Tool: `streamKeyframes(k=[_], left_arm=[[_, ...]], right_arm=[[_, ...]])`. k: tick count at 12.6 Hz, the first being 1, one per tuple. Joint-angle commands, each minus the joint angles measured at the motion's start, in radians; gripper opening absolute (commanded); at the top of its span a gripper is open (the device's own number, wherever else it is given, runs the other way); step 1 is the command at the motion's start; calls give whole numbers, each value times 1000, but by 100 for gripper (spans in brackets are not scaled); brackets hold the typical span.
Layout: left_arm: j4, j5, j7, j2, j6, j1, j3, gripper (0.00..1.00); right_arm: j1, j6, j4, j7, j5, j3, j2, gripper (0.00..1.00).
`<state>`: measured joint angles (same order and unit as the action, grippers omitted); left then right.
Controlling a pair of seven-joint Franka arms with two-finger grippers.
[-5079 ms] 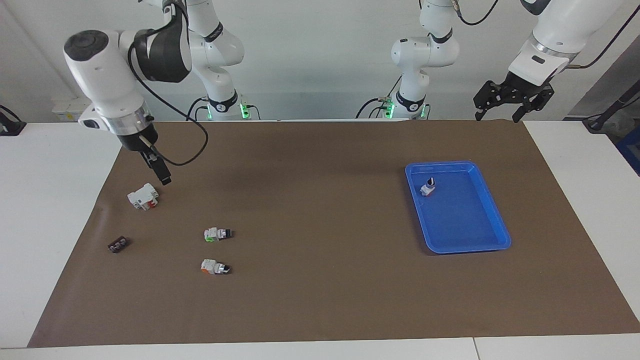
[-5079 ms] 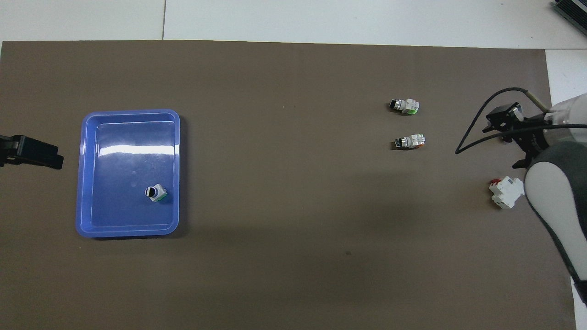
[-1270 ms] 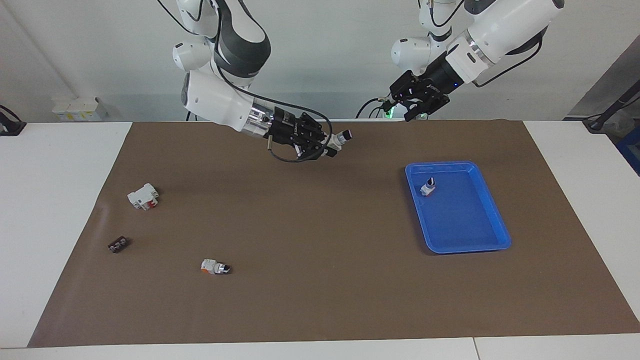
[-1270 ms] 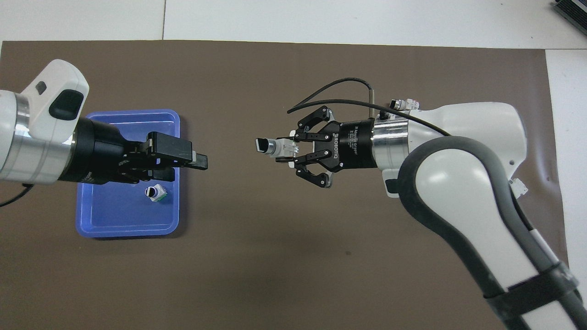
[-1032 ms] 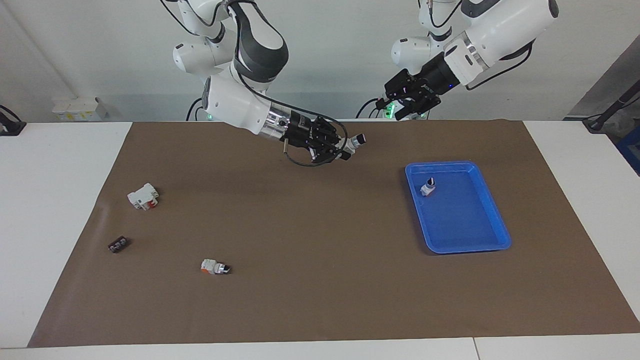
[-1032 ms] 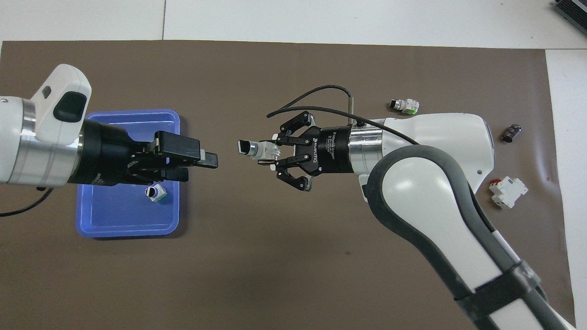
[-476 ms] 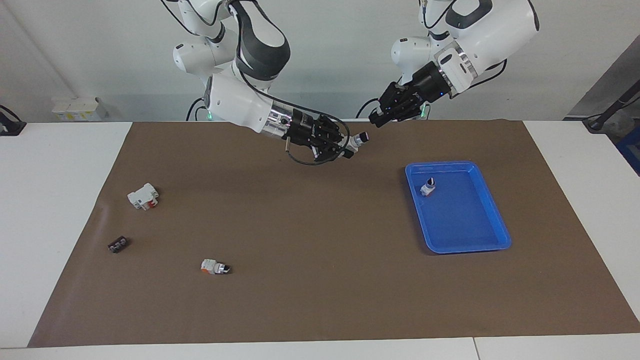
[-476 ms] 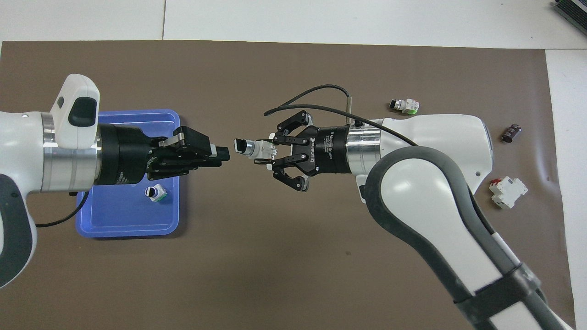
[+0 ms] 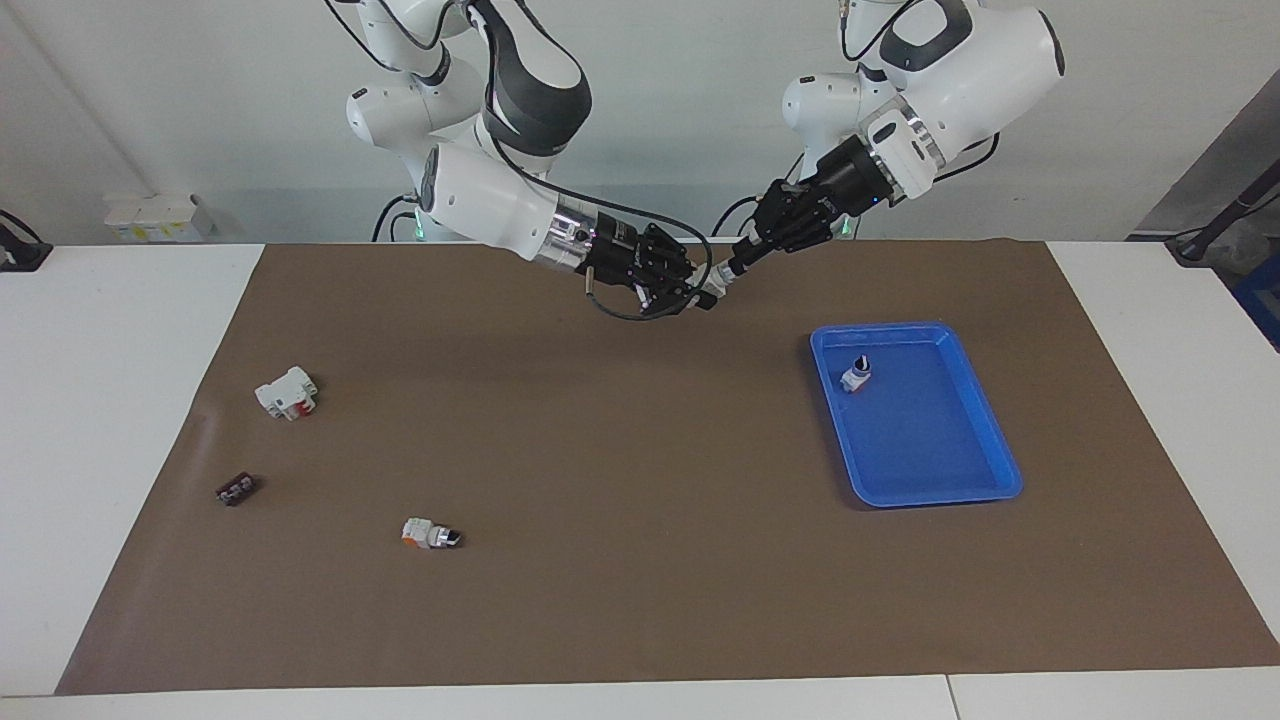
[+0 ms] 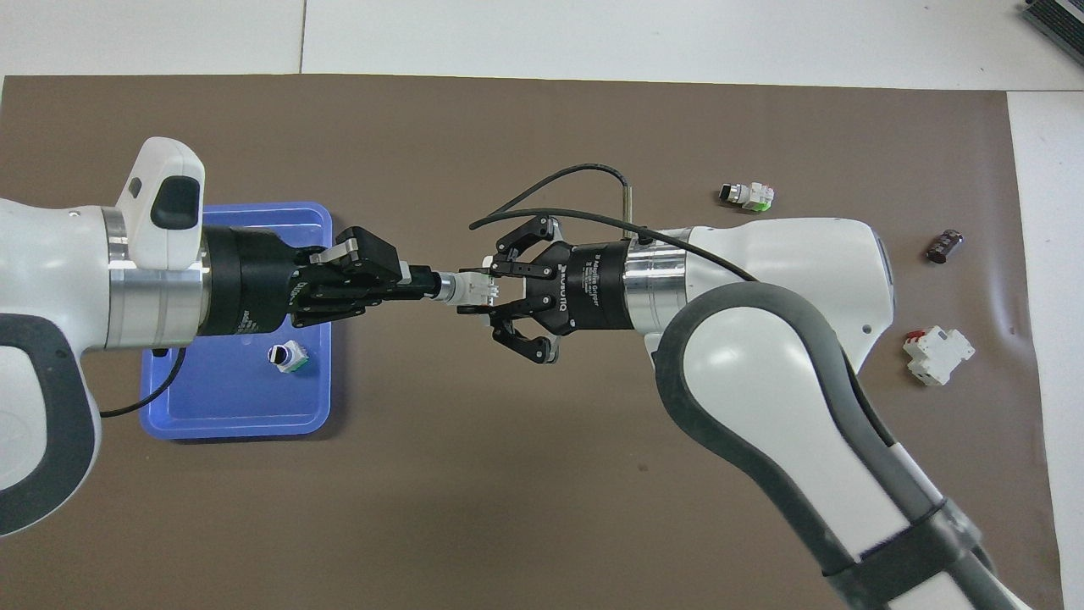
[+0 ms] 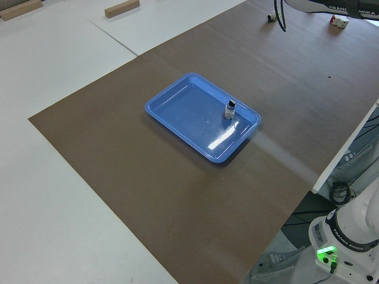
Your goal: Turn and place switch with both arms
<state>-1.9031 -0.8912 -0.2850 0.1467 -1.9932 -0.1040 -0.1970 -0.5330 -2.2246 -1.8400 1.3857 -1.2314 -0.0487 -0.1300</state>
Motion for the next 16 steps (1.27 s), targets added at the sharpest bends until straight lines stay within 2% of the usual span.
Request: streamKeyframes(k=[1,8,13,16], left_arm=[[-16,-20,-11,-4,-44,-20,-1,19],[-16,5,-51,-6,10,-10,2,20],[4,106,-88,-10,25,-6,2,21],[7,107,-103,-18,17,-16,1,21]], right_arm=[[-8,-9,-4,-22,-5,0,13,0],[-7,-9,-5,-22,-5,0,13,0],[-7,-7,-10,-24,-5,0,18,0],[-7,-6,-13,-33,-5,-2,20,0]])
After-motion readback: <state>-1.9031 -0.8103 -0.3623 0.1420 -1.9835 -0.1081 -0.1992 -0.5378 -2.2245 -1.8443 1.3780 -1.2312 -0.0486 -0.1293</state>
